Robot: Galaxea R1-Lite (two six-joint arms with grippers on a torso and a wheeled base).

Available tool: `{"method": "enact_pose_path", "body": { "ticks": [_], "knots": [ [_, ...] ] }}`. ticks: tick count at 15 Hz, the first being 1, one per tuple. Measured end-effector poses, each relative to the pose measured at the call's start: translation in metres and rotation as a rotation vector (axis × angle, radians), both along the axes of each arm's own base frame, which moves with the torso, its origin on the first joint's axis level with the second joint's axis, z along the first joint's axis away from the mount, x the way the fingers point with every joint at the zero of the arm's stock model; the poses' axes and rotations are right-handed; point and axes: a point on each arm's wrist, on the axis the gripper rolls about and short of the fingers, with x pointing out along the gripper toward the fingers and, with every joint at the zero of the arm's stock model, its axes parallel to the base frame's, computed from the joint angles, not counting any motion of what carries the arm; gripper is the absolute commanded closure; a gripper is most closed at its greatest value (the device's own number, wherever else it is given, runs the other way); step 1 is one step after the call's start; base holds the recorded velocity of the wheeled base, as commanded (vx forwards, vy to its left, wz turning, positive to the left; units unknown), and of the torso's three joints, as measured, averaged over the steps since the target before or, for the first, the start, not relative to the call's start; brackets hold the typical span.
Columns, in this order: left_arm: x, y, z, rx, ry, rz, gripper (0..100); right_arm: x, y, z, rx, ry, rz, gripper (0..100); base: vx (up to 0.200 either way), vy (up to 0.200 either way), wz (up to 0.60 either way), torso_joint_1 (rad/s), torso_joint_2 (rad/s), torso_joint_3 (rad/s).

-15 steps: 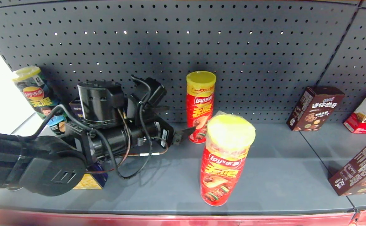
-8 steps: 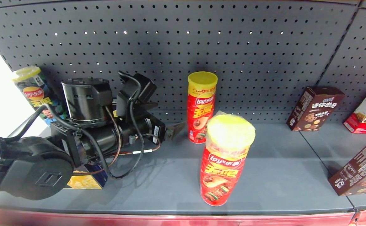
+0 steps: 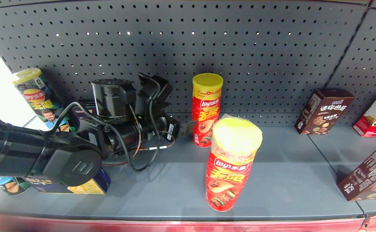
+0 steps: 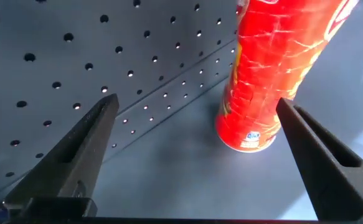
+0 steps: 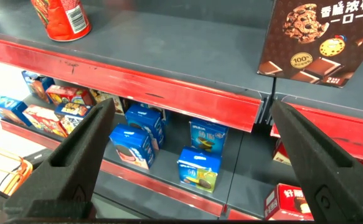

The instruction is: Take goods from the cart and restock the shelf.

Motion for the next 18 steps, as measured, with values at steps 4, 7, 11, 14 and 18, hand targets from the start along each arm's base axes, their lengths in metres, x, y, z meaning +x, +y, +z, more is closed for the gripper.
{"method": "enact_pose_path", "body": {
  "ticks": [4,7,11,14,18],
  "knots": [
    [0.007,0.0,-0.003,0.003,0.001,0.019,0,0.0,0.0,0.0,0.0,0.0,0.001,0,0.0,0.0,0.0,0.0,0.0,0.0],
    [0.011,0.002,-0.002,0.0,-0.004,0.034,0,0.0,0.0,0.0,0.0,0.0,0.001,0,0.0,0.0,0.0,0.0,0.0,0.0],
    [0.011,0.004,-0.005,0.004,0.004,0.043,0,0.0,0.0,0.0,0.001,0.0,0.0,0,0.0,0.0,0.0,0.0,0.0,0.0],
    [0.001,0.009,0.005,-0.004,-0.011,0.042,0,0.0,0.0,0.0,0.0,0.0,0.0,0,0.0,0.0,0.0,0.0,0.0,0.0],
    [-0.04,0.024,0.028,-0.034,-0.052,0.025,0,0.0,0.0,0.0,0.0,0.0,0.001,0,0.0,0.0,0.0,0.0,0.0,0.0]
  ]
}}
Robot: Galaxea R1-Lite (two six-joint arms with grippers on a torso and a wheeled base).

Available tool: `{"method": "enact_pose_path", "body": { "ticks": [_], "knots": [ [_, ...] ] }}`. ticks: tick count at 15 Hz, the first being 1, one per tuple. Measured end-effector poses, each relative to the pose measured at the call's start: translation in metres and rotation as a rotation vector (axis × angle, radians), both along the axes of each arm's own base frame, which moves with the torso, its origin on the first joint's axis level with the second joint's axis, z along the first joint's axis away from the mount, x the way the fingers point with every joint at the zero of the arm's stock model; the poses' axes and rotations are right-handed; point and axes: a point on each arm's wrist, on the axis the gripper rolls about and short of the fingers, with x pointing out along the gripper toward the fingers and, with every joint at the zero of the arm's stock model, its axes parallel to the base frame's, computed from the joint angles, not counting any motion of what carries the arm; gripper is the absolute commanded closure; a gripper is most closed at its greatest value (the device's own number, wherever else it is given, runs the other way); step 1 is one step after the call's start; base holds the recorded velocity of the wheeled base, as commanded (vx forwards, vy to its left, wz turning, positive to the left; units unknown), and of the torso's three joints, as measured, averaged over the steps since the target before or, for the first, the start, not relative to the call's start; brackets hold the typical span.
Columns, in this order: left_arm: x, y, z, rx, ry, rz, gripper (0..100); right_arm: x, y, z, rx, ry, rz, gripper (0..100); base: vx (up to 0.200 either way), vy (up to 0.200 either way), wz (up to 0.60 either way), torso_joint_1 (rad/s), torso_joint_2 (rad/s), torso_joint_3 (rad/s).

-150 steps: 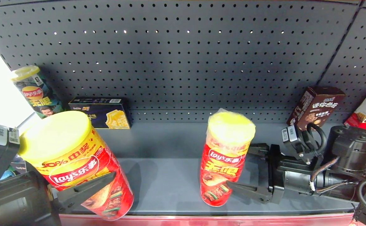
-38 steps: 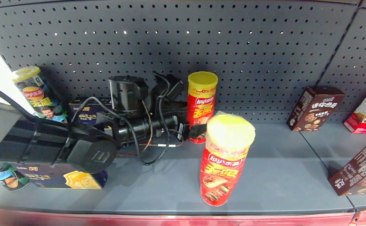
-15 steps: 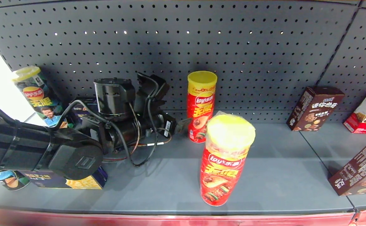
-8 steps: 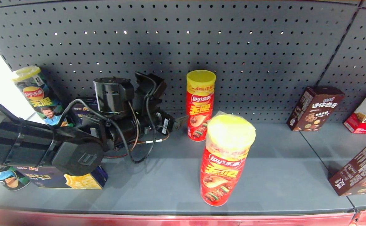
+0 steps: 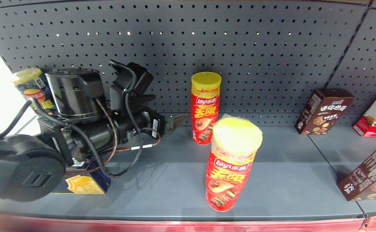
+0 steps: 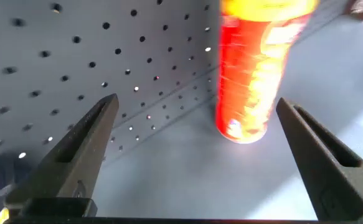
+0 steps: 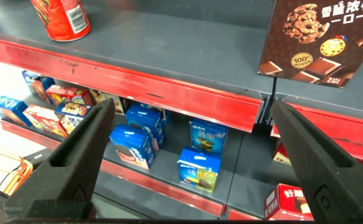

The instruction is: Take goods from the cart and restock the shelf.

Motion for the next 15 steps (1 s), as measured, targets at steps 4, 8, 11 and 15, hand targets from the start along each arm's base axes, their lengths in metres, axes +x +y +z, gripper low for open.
{"method": "enact_pose_path", "body": {
  "ticks": [4,8,11,15],
  "knots": [
    [-0.075,0.028,0.021,-0.043,-0.074,-0.042,0,0.0,0.0,0.0,0.0,0.0,0.0,0,0.0,0.0,0.0,0.0,0.0,0.0],
    [-0.162,0.075,0.01,-0.077,-0.129,-0.058,0,0.0,0.0,0.0,0.001,0.0,0.0,0,0.0,0.0,0.0,0.0,0.0,0.0],
    [-0.212,0.109,-0.008,-0.07,-0.122,-0.043,0,0.0,0.0,0.0,0.001,0.0,0.0,0,0.0,0.0,0.0,0.0,0.0,0.0],
    [-0.259,0.141,-0.063,-0.066,-0.158,0.124,0,0.0,0.0,0.0,0.0,0.0,-0.001,0,0.0,0.0,0.0,0.0,0.0,0.0]
  ]
}}
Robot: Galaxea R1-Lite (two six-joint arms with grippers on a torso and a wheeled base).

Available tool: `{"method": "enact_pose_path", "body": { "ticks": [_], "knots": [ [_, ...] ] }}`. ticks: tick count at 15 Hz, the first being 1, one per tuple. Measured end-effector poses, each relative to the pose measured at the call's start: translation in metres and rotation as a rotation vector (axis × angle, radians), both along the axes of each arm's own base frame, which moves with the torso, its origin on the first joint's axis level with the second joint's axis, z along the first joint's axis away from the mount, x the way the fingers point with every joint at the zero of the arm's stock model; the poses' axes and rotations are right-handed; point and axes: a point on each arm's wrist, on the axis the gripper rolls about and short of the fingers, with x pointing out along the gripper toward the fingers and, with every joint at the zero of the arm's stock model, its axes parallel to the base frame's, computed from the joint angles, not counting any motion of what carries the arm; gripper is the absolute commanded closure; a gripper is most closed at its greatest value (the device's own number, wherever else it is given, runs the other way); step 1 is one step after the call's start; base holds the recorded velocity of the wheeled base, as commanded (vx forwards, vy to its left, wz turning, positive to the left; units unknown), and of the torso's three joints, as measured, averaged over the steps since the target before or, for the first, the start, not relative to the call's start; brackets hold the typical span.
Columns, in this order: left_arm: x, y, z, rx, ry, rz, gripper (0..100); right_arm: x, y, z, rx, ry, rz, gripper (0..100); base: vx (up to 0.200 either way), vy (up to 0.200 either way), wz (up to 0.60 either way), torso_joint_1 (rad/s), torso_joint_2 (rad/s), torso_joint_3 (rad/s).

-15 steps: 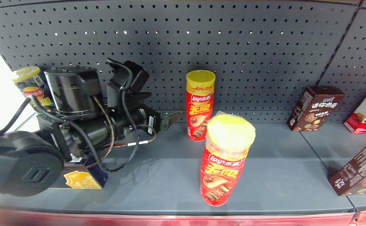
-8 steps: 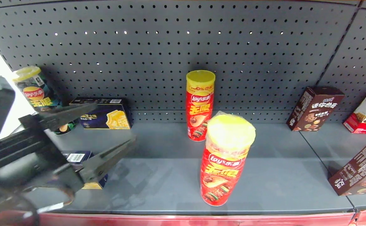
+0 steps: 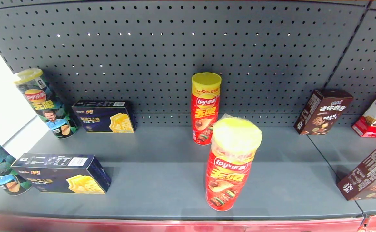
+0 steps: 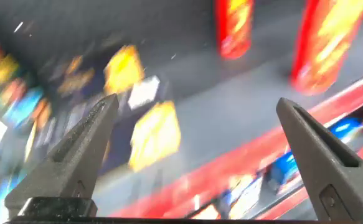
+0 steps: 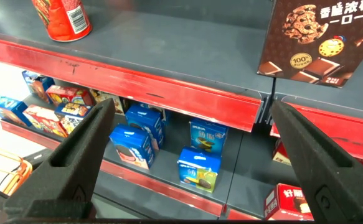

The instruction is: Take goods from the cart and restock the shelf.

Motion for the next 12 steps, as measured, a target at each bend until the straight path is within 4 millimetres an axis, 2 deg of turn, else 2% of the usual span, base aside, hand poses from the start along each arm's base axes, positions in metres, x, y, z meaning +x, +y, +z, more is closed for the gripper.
{"method": "enact_pose_path", "body": {
  "ticks": [3,4,7,12],
  "knots": [
    [-0.023,0.004,-0.046,0.008,0.009,0.11,0,0.0,0.0,0.0,0.0,0.0,0.001,0,0.0,0.0,0.0,0.0,0.0,0.0],
    [-0.026,0.004,-0.055,0.012,0.017,0.128,0,0.0,0.0,0.0,0.0,0.0,0.001,0,0.0,0.0,0.0,0.0,0.0,0.0],
    [-0.03,0.005,-0.073,-0.004,0.106,0.145,0,0.0,0.0,0.0,0.0,0.0,0.0,0,0.0,0.0,0.0,0.0,0.0,0.0],
    [-0.035,0.003,-0.078,-0.07,0.094,0.229,0,0.0,0.0,0.0,0.001,0.001,0.001,0,0.0,0.0,0.0,0.0,0.0,0.0]
  ]
}}
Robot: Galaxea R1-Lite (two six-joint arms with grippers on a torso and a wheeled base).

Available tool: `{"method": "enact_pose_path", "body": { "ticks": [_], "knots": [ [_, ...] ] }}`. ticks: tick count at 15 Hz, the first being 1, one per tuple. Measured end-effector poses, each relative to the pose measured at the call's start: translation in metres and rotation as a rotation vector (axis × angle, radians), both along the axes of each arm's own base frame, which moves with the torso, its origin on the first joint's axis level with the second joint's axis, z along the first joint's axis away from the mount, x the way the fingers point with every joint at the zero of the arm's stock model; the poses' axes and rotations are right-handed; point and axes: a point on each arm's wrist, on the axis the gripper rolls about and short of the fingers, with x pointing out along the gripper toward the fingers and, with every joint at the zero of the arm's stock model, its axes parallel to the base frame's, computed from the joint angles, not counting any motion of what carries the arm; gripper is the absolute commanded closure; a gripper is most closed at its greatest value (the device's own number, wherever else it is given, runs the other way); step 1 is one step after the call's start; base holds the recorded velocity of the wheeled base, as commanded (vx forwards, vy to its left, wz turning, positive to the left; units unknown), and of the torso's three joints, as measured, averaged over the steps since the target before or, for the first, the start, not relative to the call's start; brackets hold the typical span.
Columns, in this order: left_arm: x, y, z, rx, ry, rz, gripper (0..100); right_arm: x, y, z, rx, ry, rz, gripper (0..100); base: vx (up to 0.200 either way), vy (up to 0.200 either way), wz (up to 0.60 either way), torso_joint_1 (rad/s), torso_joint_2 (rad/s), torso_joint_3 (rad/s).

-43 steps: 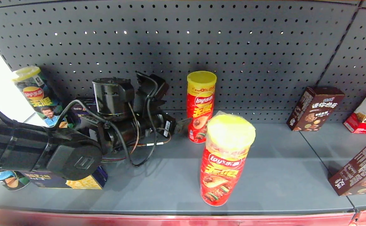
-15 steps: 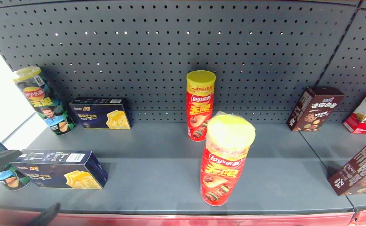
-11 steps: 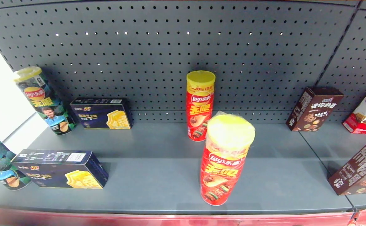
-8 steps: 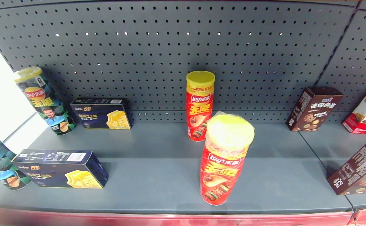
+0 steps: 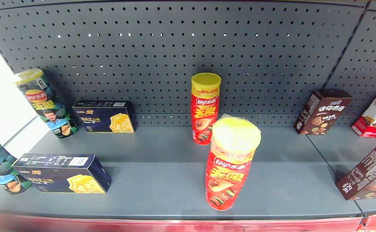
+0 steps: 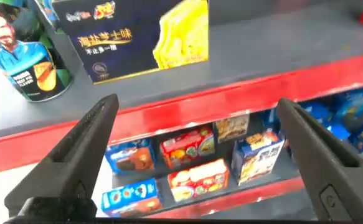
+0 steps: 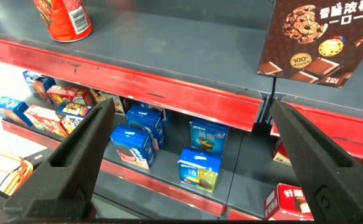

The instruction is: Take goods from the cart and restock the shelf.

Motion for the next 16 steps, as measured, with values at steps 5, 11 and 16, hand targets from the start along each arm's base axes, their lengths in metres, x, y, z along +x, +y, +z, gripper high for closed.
{"method": "enact_pose_path", "body": {
  "ticks": [5,11,16],
  "knots": [
    [-0.0032,0.0001,-0.0011,-0.087,-0.017,-0.007,0,0.0,0.0,0.0,0.0,0.0,-0.001,0,0.0,0.0,0.0,0.0,0.0,0.0],
    [-0.0027,0.0055,-0.0065,-0.113,0.024,0.236,0,0.0,0.0,0.0,0.0,0.0,0.0,0,0.0,0.0,0.0,0.0,0.0,0.0],
    [-0.0027,0.0046,-0.0075,-0.107,0.035,0.194,0,-0.0001,0.0002,-0.0001,-0.003,0.0,0.009,0,0.0,0.0,0.0,0.0,0.0,0.0]
  ]
}}
